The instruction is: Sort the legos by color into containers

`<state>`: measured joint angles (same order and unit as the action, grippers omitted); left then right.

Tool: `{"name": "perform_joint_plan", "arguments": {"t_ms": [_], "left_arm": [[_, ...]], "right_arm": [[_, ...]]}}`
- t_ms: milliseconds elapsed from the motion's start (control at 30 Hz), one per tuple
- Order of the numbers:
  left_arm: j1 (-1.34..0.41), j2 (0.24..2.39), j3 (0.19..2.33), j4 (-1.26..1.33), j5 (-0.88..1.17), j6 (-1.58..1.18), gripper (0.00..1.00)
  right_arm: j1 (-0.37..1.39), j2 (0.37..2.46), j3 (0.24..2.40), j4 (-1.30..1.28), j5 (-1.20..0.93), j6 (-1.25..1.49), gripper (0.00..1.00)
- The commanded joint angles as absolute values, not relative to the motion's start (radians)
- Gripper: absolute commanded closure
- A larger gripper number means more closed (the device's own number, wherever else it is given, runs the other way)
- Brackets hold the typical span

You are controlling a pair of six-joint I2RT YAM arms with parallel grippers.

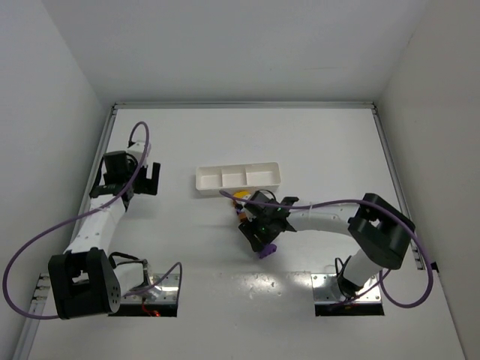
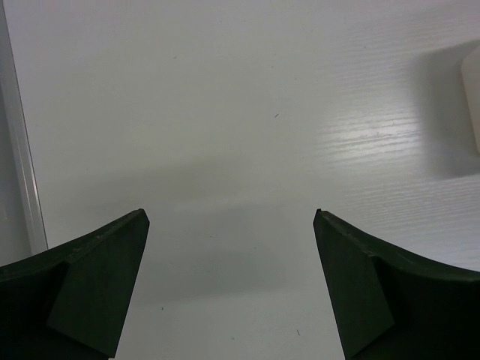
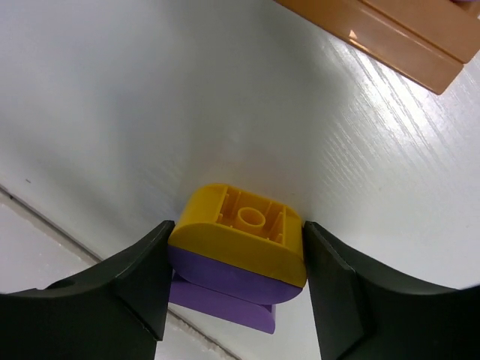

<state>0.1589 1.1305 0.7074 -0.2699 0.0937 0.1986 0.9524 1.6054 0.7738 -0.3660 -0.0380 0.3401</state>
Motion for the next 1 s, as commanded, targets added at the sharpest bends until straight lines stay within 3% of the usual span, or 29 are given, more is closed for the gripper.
{"name": "perform_joint_plan", "arguments": {"t_ms": [0, 33, 67, 367, 667, 833, 967], "left_arm": [[0.170, 1.117, 0.698, -0.238, 0.156, 0.213, 0.01], [0.170, 1.094, 0.689, -0.251, 0.179, 0.242, 0.01], [0.170, 1.083, 0.689, -0.267, 0.240, 0.262, 0.01], [0.161, 0.928, 0.709, -0.324, 0.635, 0.241, 0.01], [-0.011, 0.795, 0.693, -0.409, 0.666, 0.347, 0.01], [-0.020, 0.848, 0.773, -0.405, 0.823, 0.175, 0.01], [-0.047, 0.870, 0.762, -0.183, 0.894, -0.164, 0.02]], "right_arm": [[0.950, 1.635, 0.796, -0.374, 0.001, 0.333, 0.89], [0.940, 1.635, 0.805, -0.374, 0.011, 0.324, 0.98], [0.940, 1.635, 0.831, -0.388, 0.030, 0.315, 1.00], [0.782, 1.615, 1.083, -0.478, 0.040, 0.356, 1.00], [0.623, 1.689, 1.289, -0.506, 0.060, 0.491, 1.00], [0.522, 1.615, 1.289, -0.340, 0.028, 0.688, 1.00], [0.488, 1.583, 1.278, -0.246, 0.037, 0.845, 1.00]]}}
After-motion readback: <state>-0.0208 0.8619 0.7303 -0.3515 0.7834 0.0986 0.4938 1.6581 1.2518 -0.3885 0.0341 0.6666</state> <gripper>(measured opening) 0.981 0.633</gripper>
